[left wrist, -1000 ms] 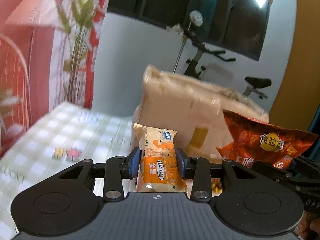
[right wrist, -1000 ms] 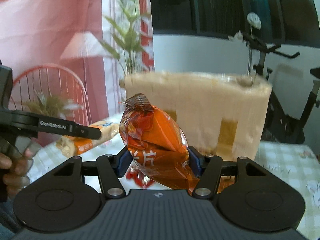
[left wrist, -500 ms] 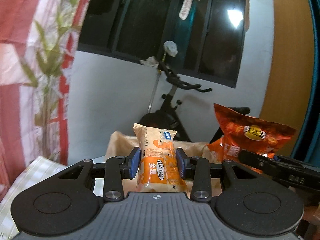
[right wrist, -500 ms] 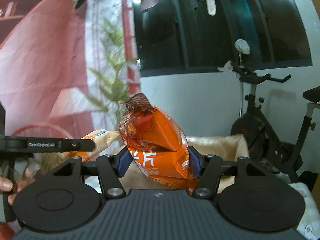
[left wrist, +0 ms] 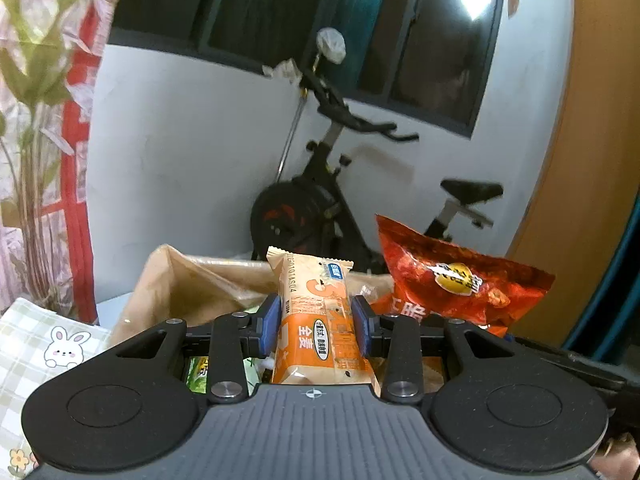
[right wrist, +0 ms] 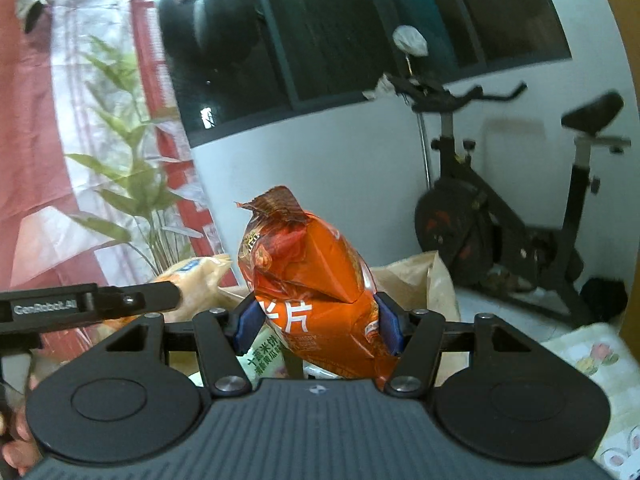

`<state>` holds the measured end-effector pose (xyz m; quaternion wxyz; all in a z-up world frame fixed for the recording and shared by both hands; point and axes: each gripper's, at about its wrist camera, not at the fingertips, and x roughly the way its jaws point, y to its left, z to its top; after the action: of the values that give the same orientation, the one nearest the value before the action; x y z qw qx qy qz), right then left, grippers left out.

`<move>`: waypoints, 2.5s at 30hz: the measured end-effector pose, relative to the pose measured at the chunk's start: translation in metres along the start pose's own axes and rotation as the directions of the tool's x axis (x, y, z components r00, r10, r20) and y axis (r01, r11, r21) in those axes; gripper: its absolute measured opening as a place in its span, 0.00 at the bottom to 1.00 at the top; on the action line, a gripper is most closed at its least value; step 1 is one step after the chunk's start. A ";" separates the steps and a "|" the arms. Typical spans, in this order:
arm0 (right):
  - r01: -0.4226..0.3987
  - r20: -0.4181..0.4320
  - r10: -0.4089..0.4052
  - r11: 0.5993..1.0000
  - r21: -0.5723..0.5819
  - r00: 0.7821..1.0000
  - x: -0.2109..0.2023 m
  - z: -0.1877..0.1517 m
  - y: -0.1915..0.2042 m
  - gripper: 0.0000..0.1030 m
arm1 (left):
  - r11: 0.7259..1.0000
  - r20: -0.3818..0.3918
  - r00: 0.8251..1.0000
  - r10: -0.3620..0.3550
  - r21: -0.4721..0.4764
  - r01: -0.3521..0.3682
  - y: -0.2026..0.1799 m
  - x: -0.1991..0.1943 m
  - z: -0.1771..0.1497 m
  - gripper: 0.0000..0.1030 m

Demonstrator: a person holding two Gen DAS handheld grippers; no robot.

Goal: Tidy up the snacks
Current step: 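Lower both packets into the box and open both tools, then move both tools back toward the last snacks beside the box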

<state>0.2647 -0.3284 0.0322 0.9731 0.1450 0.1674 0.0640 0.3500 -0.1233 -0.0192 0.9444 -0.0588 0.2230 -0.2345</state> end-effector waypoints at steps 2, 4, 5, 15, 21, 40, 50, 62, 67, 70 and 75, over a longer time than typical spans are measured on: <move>0.003 -0.022 -0.003 1.000 0.015 1.000 0.011 -0.002 -0.005 0.60 | 1.000 -0.031 1.000 -0.003 0.020 0.004 0.000 0.012 -0.002 0.40; 0.009 -0.039 -0.008 1.000 0.023 0.999 0.018 -0.005 -0.006 0.63 | 1.000 -0.052 0.999 -0.007 0.027 0.009 0.004 0.018 -0.003 0.47; 0.011 -0.053 -0.009 1.000 0.028 0.999 0.022 -0.006 -0.008 0.63 | 1.000 -0.059 0.998 0.002 0.028 0.000 0.006 0.019 -0.003 0.57; 0.008 -0.062 -0.008 1.000 0.002 0.998 0.015 -0.010 -0.011 0.77 | 0.998 -0.031 0.999 0.032 0.053 -0.030 0.023 -0.015 -0.004 0.60; -0.002 -0.042 -0.002 0.997 -0.082 0.999 -0.007 -0.015 0.000 0.77 | 0.995 0.001 0.999 0.037 0.091 -0.037 0.029 -0.051 -0.007 0.60; 0.057 -0.022 -0.064 0.967 -0.249 0.998 -0.090 -0.091 -0.014 0.77 | 0.992 -0.054 0.992 0.116 -0.040 -0.119 0.080 -0.115 -0.088 0.59; 0.036 -0.251 -0.091 0.976 -0.215 0.964 -0.049 -0.158 -0.036 0.76 | 0.988 -0.141 0.980 0.140 -0.041 -0.147 0.080 -0.094 -0.118 0.59; 0.168 -0.398 -0.210 0.976 -0.138 0.893 0.017 -0.190 -0.043 0.77 | 0.982 -0.180 0.968 0.174 -0.043 -0.184 0.086 -0.089 -0.137 0.59; 0.193 -0.371 -0.245 0.966 -0.173 0.896 0.019 -0.201 -0.038 0.81 | 0.980 -0.205 0.962 0.182 -0.046 -0.195 0.087 -0.085 -0.145 0.59; 0.191 -0.351 -0.262 0.956 -0.224 0.899 0.020 -0.206 -0.032 0.73 | 0.980 -0.218 0.959 0.182 -0.046 -0.196 0.087 -0.083 -0.149 0.59; 0.176 -0.327 -0.242 0.960 -0.220 0.913 0.010 -0.210 -0.032 0.62 | 0.980 -0.259 0.949 0.180 -0.039 -0.197 0.087 -0.074 -0.159 0.59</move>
<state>0.2037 -0.3019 -0.1701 0.9380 0.0211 0.3459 -0.0008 0.2561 -0.0122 -0.1510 0.9236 -0.0371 0.3544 -0.1413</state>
